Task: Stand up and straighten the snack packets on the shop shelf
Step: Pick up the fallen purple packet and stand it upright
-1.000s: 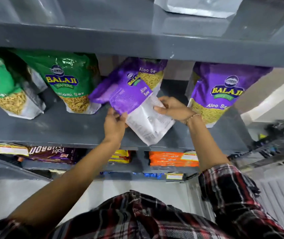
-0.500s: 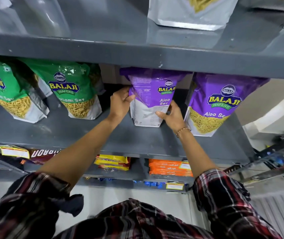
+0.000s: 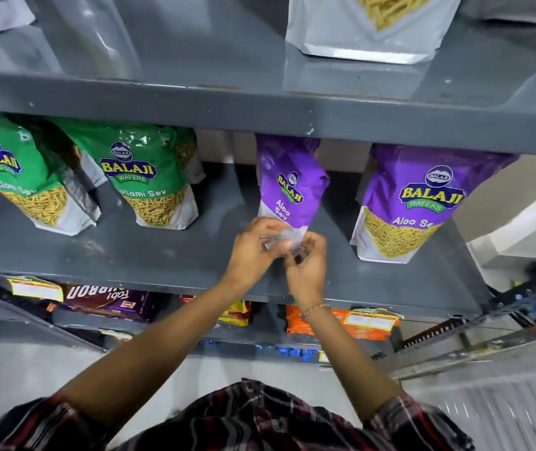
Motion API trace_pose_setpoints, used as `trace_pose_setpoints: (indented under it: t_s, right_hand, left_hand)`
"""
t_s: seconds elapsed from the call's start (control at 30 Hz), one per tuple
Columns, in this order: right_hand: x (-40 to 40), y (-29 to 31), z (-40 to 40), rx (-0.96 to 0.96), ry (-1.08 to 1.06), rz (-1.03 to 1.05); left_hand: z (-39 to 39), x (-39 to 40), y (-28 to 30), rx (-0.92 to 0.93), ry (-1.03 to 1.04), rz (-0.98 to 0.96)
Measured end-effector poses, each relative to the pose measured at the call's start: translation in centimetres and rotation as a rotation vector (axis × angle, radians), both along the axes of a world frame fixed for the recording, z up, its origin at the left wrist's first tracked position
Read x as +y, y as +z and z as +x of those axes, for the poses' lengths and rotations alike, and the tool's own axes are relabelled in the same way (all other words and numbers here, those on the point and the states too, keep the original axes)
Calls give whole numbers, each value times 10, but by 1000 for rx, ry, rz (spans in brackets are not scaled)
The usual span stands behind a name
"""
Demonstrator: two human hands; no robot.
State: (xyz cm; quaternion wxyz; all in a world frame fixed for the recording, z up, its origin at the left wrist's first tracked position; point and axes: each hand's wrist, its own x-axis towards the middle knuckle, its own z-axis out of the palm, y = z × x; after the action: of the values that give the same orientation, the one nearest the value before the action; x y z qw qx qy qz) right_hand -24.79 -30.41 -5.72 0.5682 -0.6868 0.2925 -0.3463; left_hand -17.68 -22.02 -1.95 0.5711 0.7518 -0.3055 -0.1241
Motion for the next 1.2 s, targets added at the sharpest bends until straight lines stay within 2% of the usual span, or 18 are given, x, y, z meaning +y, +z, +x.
trace_pose_setpoints:
  t_s: [0.1, 0.3, 0.43, 0.53, 0.73, 0.87, 1.03, 1.2]
  right_hand:
    - [32, -2, -3, -44, 54, -39]
    - [41, -5, 6, 72, 347, -138]
    - [6, -2, 0, 24, 73, -154]
    - [-33, -1, 1, 86, 13, -150]
    - [-76, -2, 22, 285, 378, -35]
    - [-79, 2, 27, 345, 417, -32]
    - [-82, 3, 24, 332, 458, -10]
    - [-63, 6, 3, 360, 433, -25]
  left_hand:
    - [7, 11, -3, -10, 69, -3]
    - [42, 22, -4, 56, 47, 7]
    - [71, 21, -3, 92, -9, 74]
    - [89, 16, 1, 75, -55, 63]
    - [100, 7, -11, 95, -38, 97]
    - [88, 6, -25, 175, -291, 206]
    - [76, 7, -41, 150, -15, 237]
    - [59, 25, -49, 122, 8, 185]
